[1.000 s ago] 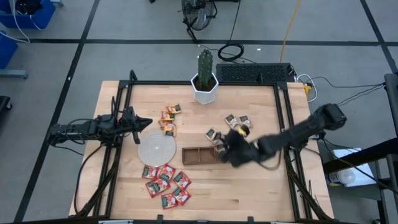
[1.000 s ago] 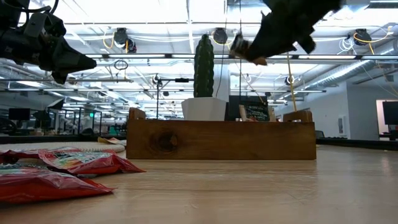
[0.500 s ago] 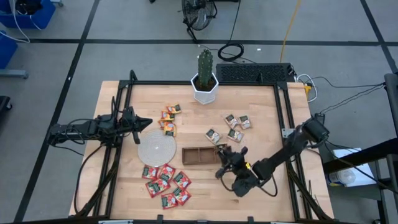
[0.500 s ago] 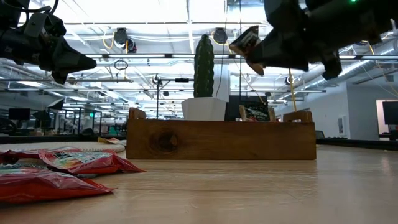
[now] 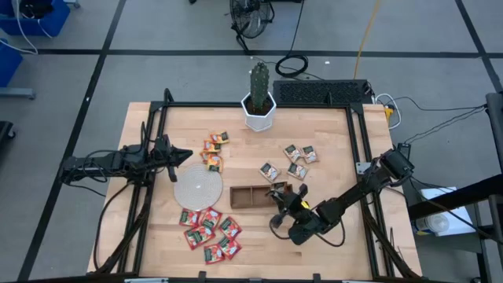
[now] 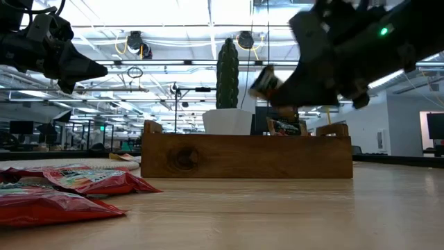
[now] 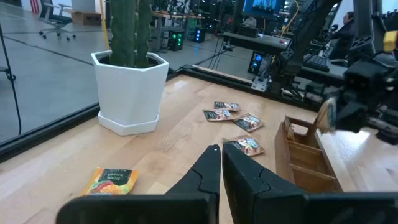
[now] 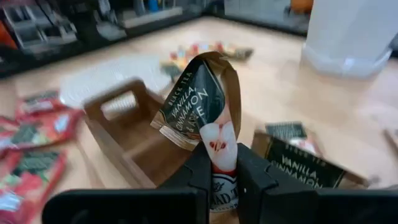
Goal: Pick & Place Tea
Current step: Put the brown tea bag into the right section of the wooden organizer
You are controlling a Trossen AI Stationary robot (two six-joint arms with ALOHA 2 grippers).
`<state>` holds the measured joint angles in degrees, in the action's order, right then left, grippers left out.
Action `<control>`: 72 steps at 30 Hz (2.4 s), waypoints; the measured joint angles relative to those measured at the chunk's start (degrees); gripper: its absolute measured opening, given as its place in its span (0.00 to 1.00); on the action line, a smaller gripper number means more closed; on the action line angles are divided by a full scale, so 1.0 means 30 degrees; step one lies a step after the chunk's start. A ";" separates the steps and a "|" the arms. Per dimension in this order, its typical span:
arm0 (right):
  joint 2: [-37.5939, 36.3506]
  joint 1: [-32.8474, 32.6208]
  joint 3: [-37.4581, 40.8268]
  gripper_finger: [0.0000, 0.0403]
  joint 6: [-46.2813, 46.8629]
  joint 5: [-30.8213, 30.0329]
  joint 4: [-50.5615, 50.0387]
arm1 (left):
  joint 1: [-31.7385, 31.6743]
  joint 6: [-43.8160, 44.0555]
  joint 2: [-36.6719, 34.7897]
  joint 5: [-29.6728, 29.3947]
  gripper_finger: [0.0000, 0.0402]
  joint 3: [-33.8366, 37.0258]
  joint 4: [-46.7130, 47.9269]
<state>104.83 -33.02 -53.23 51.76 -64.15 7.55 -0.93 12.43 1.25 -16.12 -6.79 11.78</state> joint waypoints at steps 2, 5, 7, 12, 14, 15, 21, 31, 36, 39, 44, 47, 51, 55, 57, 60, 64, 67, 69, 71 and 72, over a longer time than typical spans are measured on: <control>-0.0028 0.0249 0.0000 0.07 0.0284 0.0417 -0.0249 | 0.0000 0.0000 0.0000 0.0000 0.05 0.0000 -0.0001; -0.0050 0.0455 0.0000 0.07 0.0374 0.0459 -0.0250 | 0.0000 0.0000 -0.0006 0.0000 0.05 0.0003 0.0002; -0.0050 0.0496 0.0000 0.07 0.0654 0.0577 -0.0652 | 0.0000 0.0000 -0.0004 0.0000 0.05 0.0003 0.0003; -0.0043 0.0495 0.0000 0.07 0.3330 0.1464 -0.2920 | 0.0000 0.0000 -0.0005 0.0000 0.05 0.0006 -0.0002; -0.0043 0.0477 0.0000 0.07 0.3763 0.1426 -0.3199 | 0.0000 0.0000 -0.0006 0.0000 0.05 0.0001 0.0003; -0.0043 0.0477 0.0000 0.07 0.3783 0.1495 -0.3185 | 0.0000 0.0000 -0.0003 0.0000 0.05 0.0004 0.0002; -0.0072 0.0606 -0.0022 0.22 0.3105 0.2518 -0.3112 | 0.0000 0.0000 -0.0005 0.0000 0.05 0.0000 -0.0002; -0.0181 0.0644 -0.0022 0.47 0.2688 0.2873 -0.3153 | 0.0000 0.0000 -0.0006 0.0000 0.05 0.0007 0.0006; -0.0455 0.0651 -0.0001 0.46 0.1953 0.3039 -0.3307 | 0.0000 0.0000 -0.0002 0.0000 0.05 0.0003 0.0006; -0.1121 0.0652 0.0015 0.43 0.1056 0.3042 -0.3258 | 0.0000 0.0000 0.0000 0.0000 0.05 0.0000 0.0006; -0.2797 0.0728 0.0015 0.42 -0.1603 0.2911 -0.3033 | 0.0000 0.0000 -0.0001 0.0000 0.05 0.0002 -0.0002; -0.4046 0.1026 0.0015 0.42 -0.4213 0.3173 -0.2992 | 0.0000 0.0000 -0.0004 0.0000 0.05 0.0007 0.0001; -0.5797 0.1891 0.0007 0.42 -1.0112 0.6583 -0.2844 | 0.0000 0.0000 -0.0005 0.0000 0.05 0.0007 -0.0002; -0.7181 0.3395 -0.0086 0.42 -1.4071 1.2543 -0.2797 | 0.0000 0.0000 -0.0001 0.0000 0.05 0.0000 -0.0002; -0.7475 0.4406 -0.0578 0.42 -1.4614 1.5411 -0.3585 | 0.0000 0.0000 -0.0006 0.0000 0.05 0.0004 0.0006; -0.7400 0.5556 -0.2110 0.42 -1.6044 1.8088 -0.6893 | 0.0000 0.0000 -0.0005 0.0000 0.05 0.0006 0.0006; -0.6482 0.6526 -0.5314 0.42 -1.8936 1.8964 -1.3144 | 0.0000 0.0000 -0.0006 0.0000 0.05 0.0001 0.0005; -0.5666 0.7039 -0.7100 0.42 -2.0092 1.9196 -1.5569 | 0.0000 0.0000 -0.0006 0.0000 0.05 0.0001 0.0007; -0.5200 0.7179 -0.7350 0.42 -2.1058 1.9766 -1.5303 | 0.0000 0.0000 -0.0003 0.0000 0.05 0.0006 0.0009; -0.4565 0.7027 -0.7351 0.42 -2.2399 2.0398 -1.4575 | 0.0000 0.0000 -0.0006 0.0000 0.05 0.0000 -0.0007; -0.4216 0.6934 -0.7351 0.42 -2.3009 2.0465 -1.4511 | 0.0000 0.0000 -0.0001 0.0000 0.05 0.0006 0.0006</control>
<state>92.19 -12.22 -75.29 -17.27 -2.75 -35.98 -0.93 12.43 1.25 -16.12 -6.77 11.79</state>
